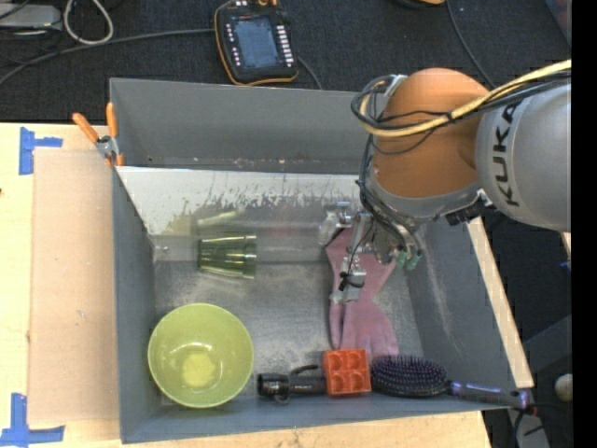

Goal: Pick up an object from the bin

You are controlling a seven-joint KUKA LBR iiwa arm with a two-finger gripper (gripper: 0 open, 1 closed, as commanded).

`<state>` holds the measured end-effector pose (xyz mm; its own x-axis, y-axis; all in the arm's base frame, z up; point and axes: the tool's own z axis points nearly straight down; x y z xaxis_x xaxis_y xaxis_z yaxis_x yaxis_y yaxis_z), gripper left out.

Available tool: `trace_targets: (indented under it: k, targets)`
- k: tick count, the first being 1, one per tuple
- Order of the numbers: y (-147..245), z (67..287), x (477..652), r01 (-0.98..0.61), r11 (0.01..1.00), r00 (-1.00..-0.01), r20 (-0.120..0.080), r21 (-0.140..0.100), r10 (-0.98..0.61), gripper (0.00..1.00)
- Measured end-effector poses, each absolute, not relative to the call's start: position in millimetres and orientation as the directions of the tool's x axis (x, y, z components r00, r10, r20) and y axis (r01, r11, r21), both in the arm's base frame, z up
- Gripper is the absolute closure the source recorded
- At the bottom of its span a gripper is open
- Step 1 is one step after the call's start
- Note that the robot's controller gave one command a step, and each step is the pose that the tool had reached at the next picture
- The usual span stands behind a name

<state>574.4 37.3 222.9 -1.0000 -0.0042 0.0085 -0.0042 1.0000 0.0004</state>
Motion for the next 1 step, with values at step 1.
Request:
trace_targets:
  k: [1]
  targets:
    - [37.0,227.8,575.4,-0.003,1.0,-1.0,0.001,0.001,-0.003,0.0]
